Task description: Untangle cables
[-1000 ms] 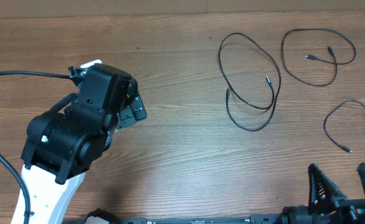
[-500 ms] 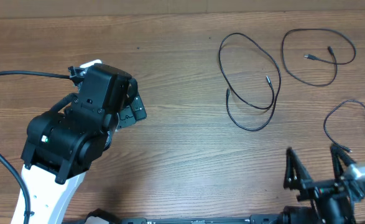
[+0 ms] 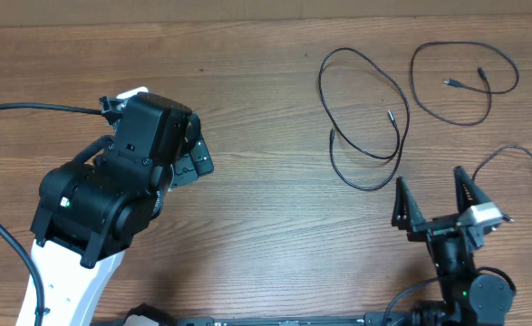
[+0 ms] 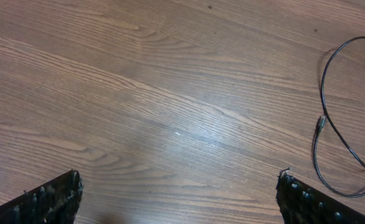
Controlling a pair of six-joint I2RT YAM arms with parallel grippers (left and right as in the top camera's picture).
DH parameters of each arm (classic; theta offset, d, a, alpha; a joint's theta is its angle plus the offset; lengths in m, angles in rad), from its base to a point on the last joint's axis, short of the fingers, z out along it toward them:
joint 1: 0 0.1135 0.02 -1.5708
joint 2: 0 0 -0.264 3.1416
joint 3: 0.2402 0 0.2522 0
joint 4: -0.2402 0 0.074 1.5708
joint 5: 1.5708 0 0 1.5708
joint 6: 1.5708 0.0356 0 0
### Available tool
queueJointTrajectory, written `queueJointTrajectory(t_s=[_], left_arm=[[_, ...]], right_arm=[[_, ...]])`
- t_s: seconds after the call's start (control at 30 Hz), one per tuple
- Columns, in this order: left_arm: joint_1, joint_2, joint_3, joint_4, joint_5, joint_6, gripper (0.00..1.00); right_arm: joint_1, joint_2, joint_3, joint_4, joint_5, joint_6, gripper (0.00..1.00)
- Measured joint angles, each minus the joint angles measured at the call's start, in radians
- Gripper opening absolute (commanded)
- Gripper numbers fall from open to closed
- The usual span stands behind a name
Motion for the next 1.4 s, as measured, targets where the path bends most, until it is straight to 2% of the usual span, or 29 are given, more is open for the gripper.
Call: queueJointTrajectory(t_s=[0.43,0.63,0.93,1.4], left_arm=[[0.000,0.000,0.000,0.000,0.000,0.000,1.00],[0.000,0.000,0.000,0.000,0.000,0.000,1.00],[0.000,0.000,0.000,0.000,0.000,0.000,1.00],[0.000,0.000,0.000,0.000,0.000,0.000,0.99]], right_arm=[[-0.003,0.000,-0.112,0.094,0.028,0.000,1.00],[-0.029,0.000,-0.117,0.056,0.036,0.000,1.00],[-0.041,0.000,-0.117,-0.112,0.039,0.001,1.00],[-0.044,0.000,-0.117,-0.113,0.039,0.001,1.00]])
